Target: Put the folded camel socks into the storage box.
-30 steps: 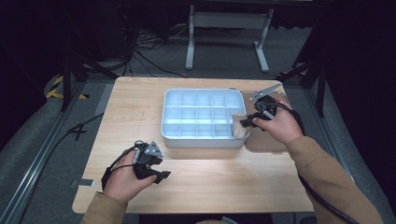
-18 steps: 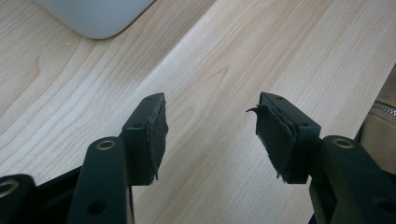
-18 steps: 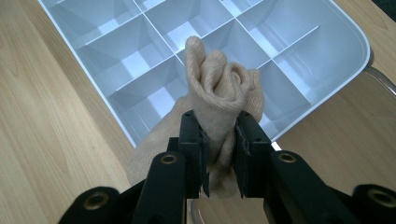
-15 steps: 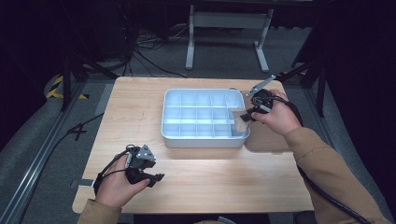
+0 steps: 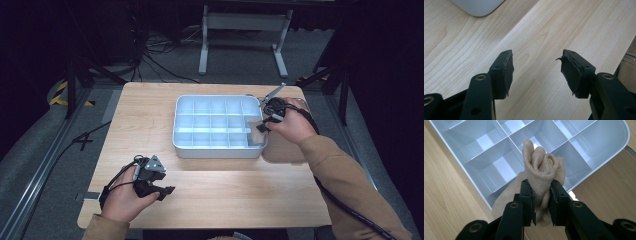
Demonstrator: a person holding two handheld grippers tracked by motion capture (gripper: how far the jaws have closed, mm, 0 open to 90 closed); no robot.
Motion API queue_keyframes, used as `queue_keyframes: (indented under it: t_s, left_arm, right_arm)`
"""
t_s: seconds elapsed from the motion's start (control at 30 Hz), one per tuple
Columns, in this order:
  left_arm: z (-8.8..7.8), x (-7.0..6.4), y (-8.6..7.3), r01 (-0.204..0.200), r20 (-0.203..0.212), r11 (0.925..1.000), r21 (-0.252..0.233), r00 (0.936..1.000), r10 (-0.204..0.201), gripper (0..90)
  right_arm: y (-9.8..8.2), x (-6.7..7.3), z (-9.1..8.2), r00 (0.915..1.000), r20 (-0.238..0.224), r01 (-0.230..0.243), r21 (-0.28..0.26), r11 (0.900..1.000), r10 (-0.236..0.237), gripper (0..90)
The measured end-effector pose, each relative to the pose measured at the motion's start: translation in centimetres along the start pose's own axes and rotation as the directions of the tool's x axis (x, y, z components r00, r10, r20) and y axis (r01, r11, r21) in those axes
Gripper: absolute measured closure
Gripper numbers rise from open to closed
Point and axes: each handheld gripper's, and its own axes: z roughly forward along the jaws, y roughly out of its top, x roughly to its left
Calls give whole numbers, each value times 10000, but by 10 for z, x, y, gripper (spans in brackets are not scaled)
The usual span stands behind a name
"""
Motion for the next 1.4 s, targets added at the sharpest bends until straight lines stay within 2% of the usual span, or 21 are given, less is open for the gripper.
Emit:
queue_keyframes:
  t_s: [0.37,0.7,1.03,1.4]
  left_arm:
    - [3,-1,5,-124,67,9999,1,9999,124,438]
    - [5,-1,7,-237,133,9997,8,9996,237,438]
    - [5,-1,7,-294,126,9996,55,9995,293,438]
    - [6,-1,7,-243,125,9997,-18,9996,243,437]
  right_arm:
    - [1,5,21,9999,113,83,705,9975,-91,752]
    - [2,10,37,9996,139,224,1329,9909,-245,752]
    - [1,18,55,9998,84,166,2289,9733,-191,752]
    - [-4,16,80,9999,-123,109,2697,9629,-79,745]
